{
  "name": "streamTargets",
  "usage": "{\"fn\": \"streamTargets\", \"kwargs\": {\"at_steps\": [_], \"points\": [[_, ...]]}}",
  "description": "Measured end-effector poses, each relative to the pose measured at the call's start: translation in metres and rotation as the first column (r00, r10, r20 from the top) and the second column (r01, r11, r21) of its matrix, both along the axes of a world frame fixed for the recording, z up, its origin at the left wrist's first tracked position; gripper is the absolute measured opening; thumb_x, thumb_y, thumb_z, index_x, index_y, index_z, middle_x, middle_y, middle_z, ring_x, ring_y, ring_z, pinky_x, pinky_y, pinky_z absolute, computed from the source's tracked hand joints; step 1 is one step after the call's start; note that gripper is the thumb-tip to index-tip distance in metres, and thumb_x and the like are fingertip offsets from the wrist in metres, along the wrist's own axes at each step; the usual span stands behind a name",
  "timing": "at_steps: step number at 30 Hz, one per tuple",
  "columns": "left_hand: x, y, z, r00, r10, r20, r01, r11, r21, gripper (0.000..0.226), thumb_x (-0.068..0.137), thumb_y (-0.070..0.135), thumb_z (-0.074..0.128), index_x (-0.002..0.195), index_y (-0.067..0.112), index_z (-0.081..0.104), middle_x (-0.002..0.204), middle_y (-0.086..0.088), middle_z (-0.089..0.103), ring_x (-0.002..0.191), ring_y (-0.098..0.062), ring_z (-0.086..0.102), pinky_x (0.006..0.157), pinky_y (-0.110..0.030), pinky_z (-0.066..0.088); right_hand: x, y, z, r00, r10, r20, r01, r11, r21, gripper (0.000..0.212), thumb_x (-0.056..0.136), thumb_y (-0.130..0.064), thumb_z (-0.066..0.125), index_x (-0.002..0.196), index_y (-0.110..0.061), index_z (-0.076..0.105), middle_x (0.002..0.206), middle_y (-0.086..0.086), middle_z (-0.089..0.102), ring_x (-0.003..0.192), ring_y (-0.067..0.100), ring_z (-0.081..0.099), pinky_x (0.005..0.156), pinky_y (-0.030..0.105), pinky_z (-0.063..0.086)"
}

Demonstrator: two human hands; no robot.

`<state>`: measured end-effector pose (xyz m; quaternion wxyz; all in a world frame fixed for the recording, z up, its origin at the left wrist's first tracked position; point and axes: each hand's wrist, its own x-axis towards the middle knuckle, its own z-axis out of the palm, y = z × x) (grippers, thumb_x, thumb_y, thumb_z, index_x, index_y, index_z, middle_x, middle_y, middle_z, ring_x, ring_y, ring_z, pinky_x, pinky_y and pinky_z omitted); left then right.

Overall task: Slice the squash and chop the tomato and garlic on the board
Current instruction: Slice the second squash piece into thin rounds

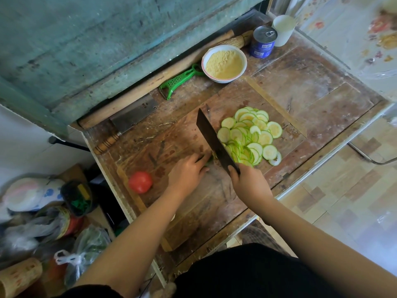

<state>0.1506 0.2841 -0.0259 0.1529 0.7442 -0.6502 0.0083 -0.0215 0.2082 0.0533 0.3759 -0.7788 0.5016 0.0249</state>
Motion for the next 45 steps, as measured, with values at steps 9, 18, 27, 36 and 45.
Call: {"fn": "streamTargets", "kwargs": {"at_steps": [9,18,27,36,45], "points": [[-0.001,0.003,0.002,1.0,0.004,0.011,-0.005,1.0,0.016,0.046,0.075,0.024,0.079,0.118,0.016,0.067,0.094,-0.004,0.066,0.069,-0.027,0.065,0.05,-0.029,0.049,0.004,-0.002,0.004,1.0,0.008,0.001,-0.008,0.999,0.043,0.031,0.1,-0.032,0.04,0.074,-0.016,0.048,0.058,-0.001,0.045,0.059,0.025,0.048,0.052,0.029,0.032],[0.001,0.001,0.0,0.996,0.015,-0.088,-0.012,0.999,0.04,0.039,0.077,0.023,0.077,0.114,0.013,0.069,0.097,-0.007,0.068,0.078,-0.029,0.067,0.056,-0.033,0.054,0.008,-0.007,0.002,0.998,0.04,-0.042,-0.039,0.998,0.043,0.028,0.1,-0.033,0.039,0.084,-0.016,0.053,0.062,0.0,0.049,0.056,0.022,0.049,0.044,0.025,0.027],[0.001,0.0,-0.003,0.99,0.008,-0.143,-0.006,1.0,0.009,0.036,0.071,0.021,0.08,0.105,0.01,0.072,0.095,-0.009,0.068,0.083,-0.029,0.066,0.062,-0.033,0.056,0.023,-0.009,-0.001,0.99,0.075,-0.122,-0.07,0.996,0.048,0.031,0.1,-0.031,0.039,0.08,-0.012,0.052,0.063,-0.001,0.043,0.068,0.026,0.047,0.057,0.029,0.034],[0.001,0.002,-0.001,0.977,0.067,-0.205,-0.057,0.997,0.051,0.03,0.076,0.023,0.076,0.103,0.011,0.072,0.091,-0.007,0.066,0.083,-0.028,0.064,0.059,-0.033,0.055,0.015,-0.003,-0.002,1.0,0.007,-0.015,-0.007,1.0,0.002,0.028,0.1,-0.032,0.041,0.078,-0.015,0.047,0.058,-0.001,0.045,0.06,0.026,0.048,0.051,0.03,0.032],[0.0,0.001,0.002,0.972,0.075,-0.222,-0.058,0.995,0.083,0.032,0.076,0.023,0.077,0.106,0.012,0.072,0.092,-0.007,0.066,0.085,-0.028,0.064,0.06,-0.035,0.055,0.016,-0.002,0.0,0.999,0.033,-0.014,-0.033,0.999,-0.015,0.027,0.1,-0.033,0.04,0.078,-0.018,0.047,0.058,0.0,0.047,0.06,0.026,0.051,0.046,0.028,0.03]]}}
